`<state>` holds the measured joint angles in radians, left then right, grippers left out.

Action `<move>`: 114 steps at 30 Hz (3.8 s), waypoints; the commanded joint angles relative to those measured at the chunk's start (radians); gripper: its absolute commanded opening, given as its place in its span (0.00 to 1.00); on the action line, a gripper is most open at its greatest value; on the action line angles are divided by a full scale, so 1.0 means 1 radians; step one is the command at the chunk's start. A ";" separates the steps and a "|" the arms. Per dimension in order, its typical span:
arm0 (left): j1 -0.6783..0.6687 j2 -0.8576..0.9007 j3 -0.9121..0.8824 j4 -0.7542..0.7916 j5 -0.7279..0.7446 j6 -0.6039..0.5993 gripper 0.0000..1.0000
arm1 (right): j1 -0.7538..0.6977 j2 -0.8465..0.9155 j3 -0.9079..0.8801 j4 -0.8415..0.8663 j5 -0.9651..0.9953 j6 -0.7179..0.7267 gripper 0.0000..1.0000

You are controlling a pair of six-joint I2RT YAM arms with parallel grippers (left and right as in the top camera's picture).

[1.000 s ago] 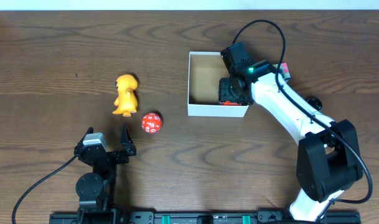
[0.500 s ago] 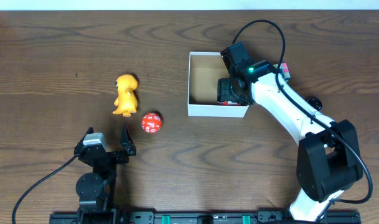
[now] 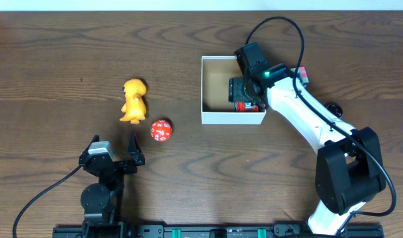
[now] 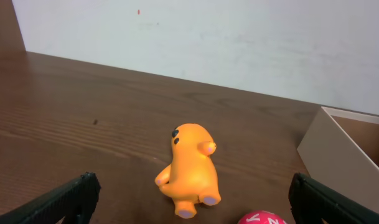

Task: Pack container
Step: 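Lower the toy robot into the box and open the right gripper, then raise the right gripper and move it to the Rubik's cube, then lower the right gripper and grasp the Rubik's cube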

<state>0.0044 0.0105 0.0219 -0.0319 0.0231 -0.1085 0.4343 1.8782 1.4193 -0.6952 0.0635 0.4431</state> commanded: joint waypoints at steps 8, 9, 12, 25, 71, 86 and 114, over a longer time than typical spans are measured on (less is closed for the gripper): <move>-0.003 -0.005 -0.018 -0.039 -0.009 -0.005 0.98 | -0.016 -0.018 0.205 0.035 0.212 -0.145 0.74; -0.003 -0.005 -0.018 -0.039 -0.009 -0.005 0.98 | -0.024 -0.018 0.217 0.017 0.245 -0.174 0.75; -0.003 -0.005 -0.018 -0.039 -0.009 -0.005 0.98 | -0.065 -0.018 0.244 -0.066 0.308 -0.225 0.78; -0.003 -0.005 -0.018 -0.039 -0.009 -0.005 0.98 | -0.364 -0.018 0.255 -0.208 0.207 -0.429 0.80; -0.003 -0.005 -0.018 -0.039 -0.010 -0.005 0.98 | -0.460 0.260 0.233 -0.071 -0.143 -0.620 0.94; -0.003 -0.005 -0.018 -0.039 -0.009 -0.005 0.98 | -0.460 0.268 0.209 -0.053 -0.143 -0.611 0.86; -0.003 -0.005 -0.018 -0.039 -0.010 -0.005 0.98 | -0.449 0.263 0.211 -0.058 -0.143 -0.513 0.59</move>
<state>0.0044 0.0101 0.0219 -0.0319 0.0231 -0.1085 -0.0223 2.1368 1.6360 -0.7502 -0.0719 -0.1112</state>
